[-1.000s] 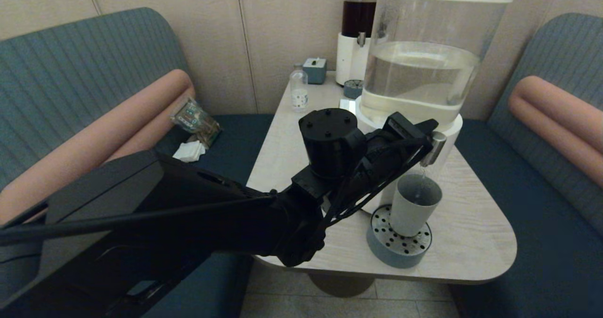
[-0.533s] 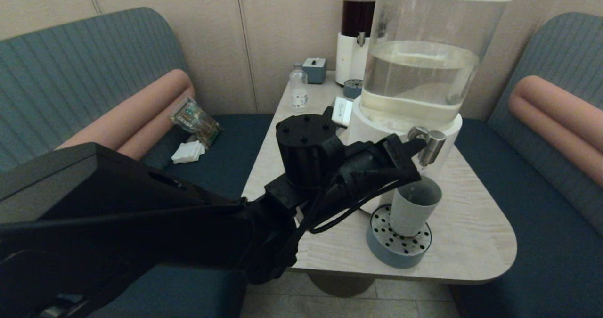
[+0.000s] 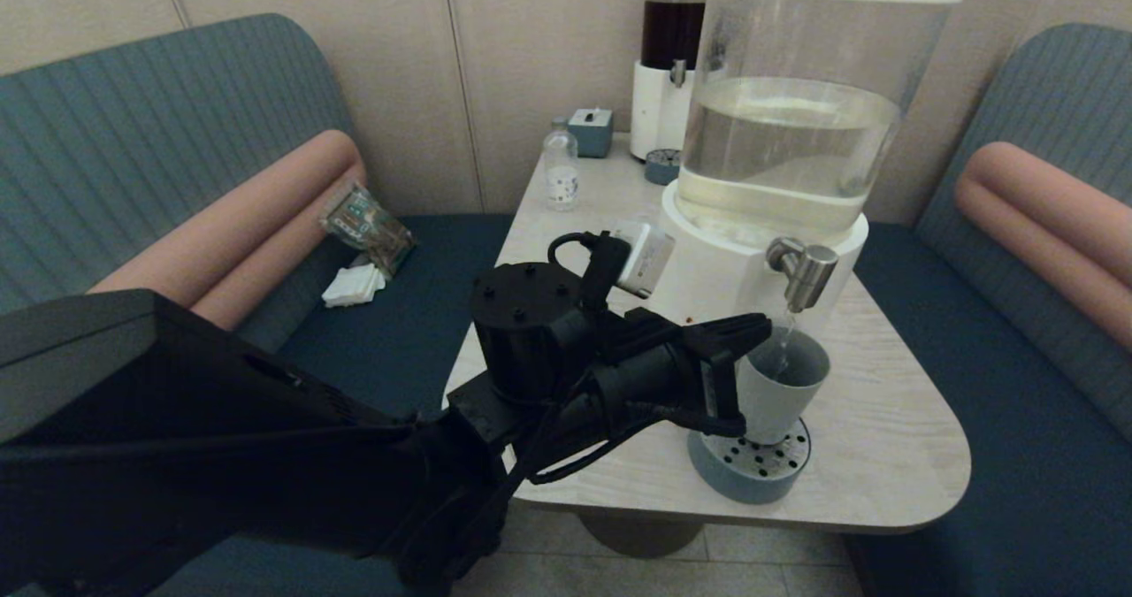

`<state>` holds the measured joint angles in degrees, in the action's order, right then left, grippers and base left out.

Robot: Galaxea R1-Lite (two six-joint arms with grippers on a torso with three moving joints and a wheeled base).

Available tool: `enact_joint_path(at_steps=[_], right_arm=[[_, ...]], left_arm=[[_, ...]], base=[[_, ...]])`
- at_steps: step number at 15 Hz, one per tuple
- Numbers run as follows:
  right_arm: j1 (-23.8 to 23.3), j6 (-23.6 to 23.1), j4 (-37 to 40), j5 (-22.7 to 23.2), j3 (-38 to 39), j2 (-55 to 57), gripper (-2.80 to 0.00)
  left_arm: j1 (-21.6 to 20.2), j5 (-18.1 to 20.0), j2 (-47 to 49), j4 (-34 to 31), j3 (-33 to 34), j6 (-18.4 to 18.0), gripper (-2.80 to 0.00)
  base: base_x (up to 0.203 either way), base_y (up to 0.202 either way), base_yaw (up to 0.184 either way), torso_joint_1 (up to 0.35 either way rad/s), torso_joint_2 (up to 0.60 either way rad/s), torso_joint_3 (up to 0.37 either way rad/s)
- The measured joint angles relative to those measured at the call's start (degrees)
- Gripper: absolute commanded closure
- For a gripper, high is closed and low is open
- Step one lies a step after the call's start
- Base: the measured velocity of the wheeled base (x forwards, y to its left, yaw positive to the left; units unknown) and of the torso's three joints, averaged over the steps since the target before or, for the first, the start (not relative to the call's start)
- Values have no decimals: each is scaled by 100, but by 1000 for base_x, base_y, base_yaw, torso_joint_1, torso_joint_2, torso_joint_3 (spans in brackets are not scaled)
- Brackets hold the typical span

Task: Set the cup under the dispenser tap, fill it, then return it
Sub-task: Turn off the faucet

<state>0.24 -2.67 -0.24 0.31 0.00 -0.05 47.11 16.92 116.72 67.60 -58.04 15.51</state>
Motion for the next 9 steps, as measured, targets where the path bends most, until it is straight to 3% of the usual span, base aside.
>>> enact_joint_path(at_steps=[3, 9], right_arm=[[0, 0, -4, 1, 0, 0, 0], [0, 0, 0, -2, 0, 0, 0]], left_arm=[[-279, 105, 431, 337, -410, -681, 0], [-556, 114, 901, 208, -1458, -723, 0]], base=[[0, 0, 0, 0, 0, 0], [0, 0, 0, 0, 0, 0]])
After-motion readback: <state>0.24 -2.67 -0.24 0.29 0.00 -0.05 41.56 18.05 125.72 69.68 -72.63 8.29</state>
